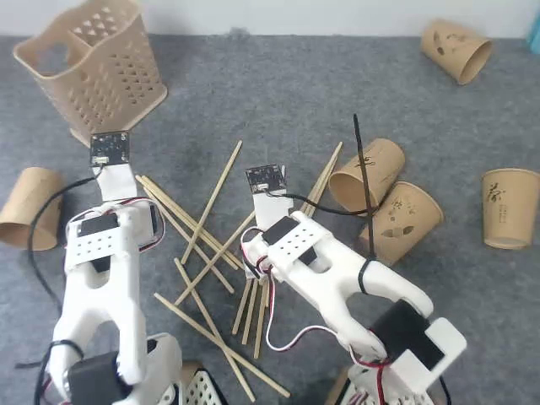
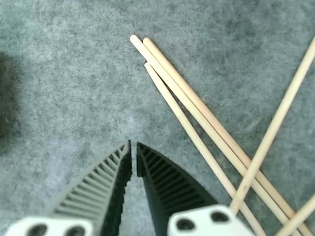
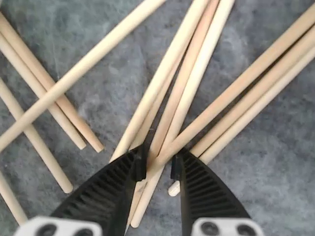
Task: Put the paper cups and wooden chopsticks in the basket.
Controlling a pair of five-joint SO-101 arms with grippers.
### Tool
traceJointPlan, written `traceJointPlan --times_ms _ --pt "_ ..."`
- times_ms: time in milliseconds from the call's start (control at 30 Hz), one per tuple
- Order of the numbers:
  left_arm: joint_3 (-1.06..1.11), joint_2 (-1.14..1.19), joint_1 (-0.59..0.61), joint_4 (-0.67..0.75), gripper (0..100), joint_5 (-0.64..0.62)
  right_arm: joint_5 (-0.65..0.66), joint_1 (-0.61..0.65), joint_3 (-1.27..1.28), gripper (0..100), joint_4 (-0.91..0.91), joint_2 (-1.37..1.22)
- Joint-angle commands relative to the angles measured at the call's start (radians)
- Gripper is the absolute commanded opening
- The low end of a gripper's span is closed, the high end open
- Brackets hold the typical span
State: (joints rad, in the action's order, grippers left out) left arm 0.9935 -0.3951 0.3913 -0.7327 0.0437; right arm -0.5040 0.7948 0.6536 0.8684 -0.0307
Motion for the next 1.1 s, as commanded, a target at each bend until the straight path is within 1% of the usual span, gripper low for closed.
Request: traceJointPlan --times_ms 0,33,67,267,367,633,767,933,1000,1067 --pt "-0.042 -0.006 0.008 0.011 1 -0.008 -0.003 0.019 -0.026 2.7 0.044 -0.013" --pt "-0.042 -0.006 0.008 0.011 1 -0.008 -0.002 0.019 -0.037 0.6 0.068 -0.013" --pt "-0.042 -0.005 0.008 0.012 1 -0.008 0.009 0.016 -0.052 0.7 0.101 -0.013" --pt "-0.041 -0.005 0.008 0.012 1 -0.008 0.169 0.002 -0.186 0.8 0.406 -0.013" --pt "-0.041 -0.005 0.008 0.012 1 -0.008 0.215 -0.053 -0.247 0.8 0.524 -0.013" --pt "-0.041 -0.005 0.008 0.012 1 -0.008 0.41 -0.245 -0.402 0.8 0.791 -0.013" --pt "-0.041 -0.005 0.008 0.012 1 -0.006 0.451 -0.288 -0.411 0.8 0.805 -0.018" --pt "-0.041 -0.005 0.011 0.009 1 -0.006 0.445 -0.32 -0.396 1.1 0.717 -0.031" --pt "-0.041 -0.005 0.012 0.009 1 -0.006 0.445 -0.326 -0.385 3.2 0.688 -0.031" --pt "-0.041 -0.005 0.012 0.009 1 -0.006 0.445 -0.335 -0.379 7.8 0.674 -0.03"
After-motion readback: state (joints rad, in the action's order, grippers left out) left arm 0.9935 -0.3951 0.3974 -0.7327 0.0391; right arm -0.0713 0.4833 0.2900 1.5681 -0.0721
